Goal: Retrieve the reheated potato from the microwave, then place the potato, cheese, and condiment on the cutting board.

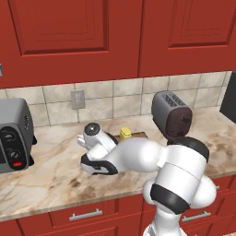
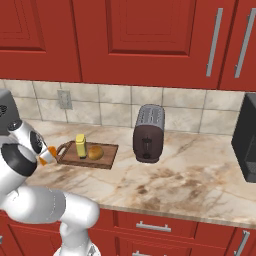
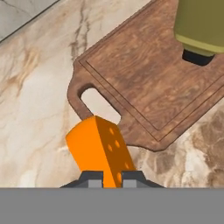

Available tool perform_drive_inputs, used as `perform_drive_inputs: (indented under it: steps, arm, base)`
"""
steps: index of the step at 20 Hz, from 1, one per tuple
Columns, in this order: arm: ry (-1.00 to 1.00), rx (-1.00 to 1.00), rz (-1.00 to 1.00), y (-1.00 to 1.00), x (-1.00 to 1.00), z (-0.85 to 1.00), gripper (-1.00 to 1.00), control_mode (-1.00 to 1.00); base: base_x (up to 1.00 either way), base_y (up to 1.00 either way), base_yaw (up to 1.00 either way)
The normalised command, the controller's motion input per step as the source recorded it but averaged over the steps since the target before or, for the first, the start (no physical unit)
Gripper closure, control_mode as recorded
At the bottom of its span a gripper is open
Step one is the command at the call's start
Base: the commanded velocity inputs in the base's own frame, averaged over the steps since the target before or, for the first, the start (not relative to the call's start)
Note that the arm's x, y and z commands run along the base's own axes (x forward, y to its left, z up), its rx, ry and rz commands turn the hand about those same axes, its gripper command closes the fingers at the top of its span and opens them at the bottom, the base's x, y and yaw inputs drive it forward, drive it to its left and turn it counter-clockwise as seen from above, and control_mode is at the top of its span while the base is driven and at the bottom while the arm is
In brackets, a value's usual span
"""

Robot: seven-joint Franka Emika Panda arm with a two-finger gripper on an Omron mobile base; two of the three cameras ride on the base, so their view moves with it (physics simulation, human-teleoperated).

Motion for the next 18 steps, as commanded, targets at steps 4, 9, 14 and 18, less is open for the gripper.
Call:
perform_drive_inputs:
  steps: [4, 9, 14, 18]
  arm:
    - [0.00, 0.00, -0.05, -0.10, 0.13, 0.02, 1.00, -1.00]
    - [0.00, 0.00, -0.06, -0.11, 0.10, 0.11, 1.00, -1.00]
    - [0.00, 0.00, -0.06, -0.09, 0.06, 0.12, 1.00, -1.00]
    - [0.00, 0.00, -0.06, -0.14, 0.10, 0.04, 1.00, -1.00]
  base:
    - [0.00, 0.00, 0.00]
    - [0.00, 0.00, 0.00]
    - [0.00, 0.00, 0.00]
    - [0.00, 0.00, 0.00]
